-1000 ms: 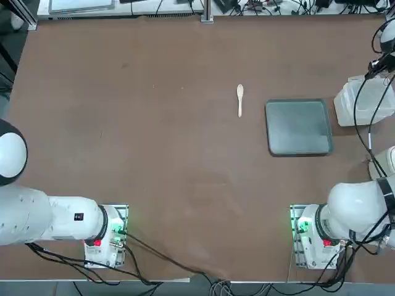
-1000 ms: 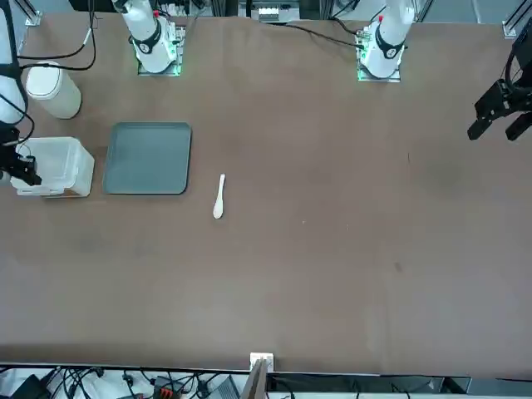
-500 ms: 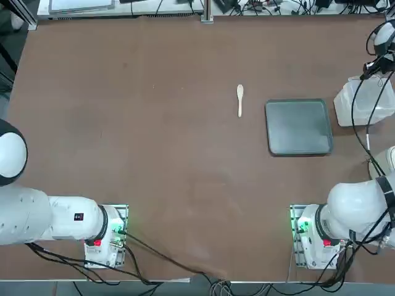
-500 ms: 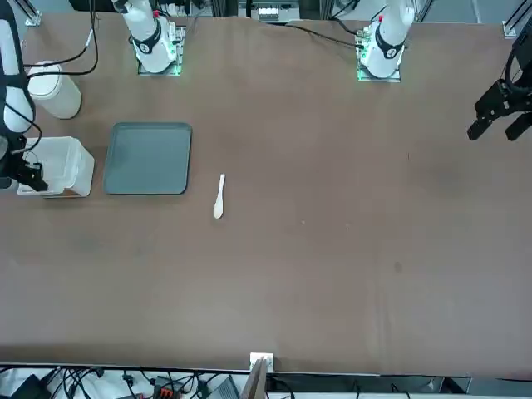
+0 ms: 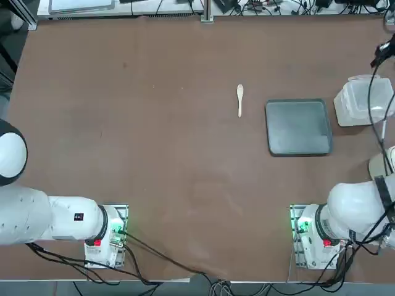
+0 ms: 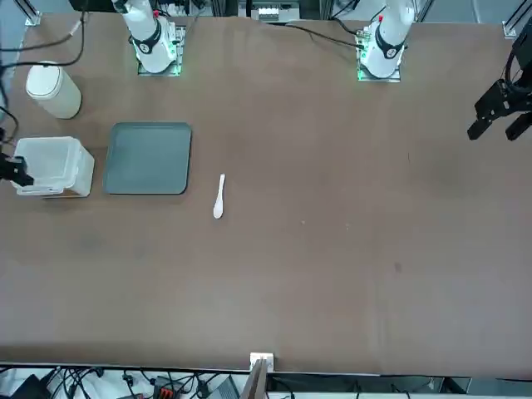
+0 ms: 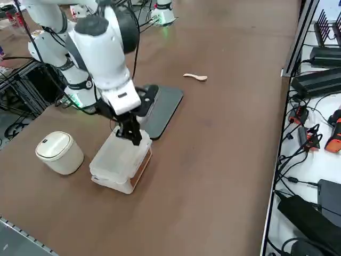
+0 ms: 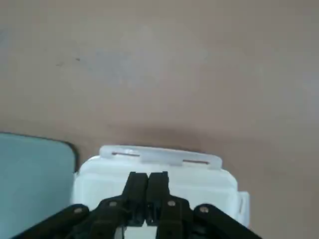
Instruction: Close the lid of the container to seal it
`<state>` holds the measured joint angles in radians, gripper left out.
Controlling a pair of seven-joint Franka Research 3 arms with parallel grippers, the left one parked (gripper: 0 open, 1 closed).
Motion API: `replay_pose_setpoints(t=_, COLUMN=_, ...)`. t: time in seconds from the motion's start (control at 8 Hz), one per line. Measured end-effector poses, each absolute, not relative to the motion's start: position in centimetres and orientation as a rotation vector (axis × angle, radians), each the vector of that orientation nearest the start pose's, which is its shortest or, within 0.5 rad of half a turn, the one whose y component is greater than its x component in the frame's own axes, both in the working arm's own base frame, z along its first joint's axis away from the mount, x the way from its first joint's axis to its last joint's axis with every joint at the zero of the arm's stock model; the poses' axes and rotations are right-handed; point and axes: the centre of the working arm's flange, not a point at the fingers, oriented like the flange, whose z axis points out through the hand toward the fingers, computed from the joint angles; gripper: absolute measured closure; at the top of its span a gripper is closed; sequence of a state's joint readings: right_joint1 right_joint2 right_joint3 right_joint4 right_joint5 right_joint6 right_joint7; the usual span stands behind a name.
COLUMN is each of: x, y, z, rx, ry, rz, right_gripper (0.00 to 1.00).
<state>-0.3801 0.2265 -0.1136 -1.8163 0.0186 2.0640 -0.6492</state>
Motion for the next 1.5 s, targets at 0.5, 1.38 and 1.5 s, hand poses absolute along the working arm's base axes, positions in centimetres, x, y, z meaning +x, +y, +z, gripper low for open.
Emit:
replay_pose_setpoints(t=0.5, x=55.7, y=-26.1, z=49.9, rx=-3.101, ry=-0.201, rz=0.098, right_gripper=0.99)
replay_pose_setpoints(t=1.38, x=55.5, y=-9.4, z=60.3, rx=-3.103, ry=0.145, rz=0.186, right_gripper=0.15)
replay_pose_setpoints(t=1.5, x=55.6, y=-6.9, z=60.8, rx=-3.110, ry=0.168, rz=0.176, right_gripper=0.01)
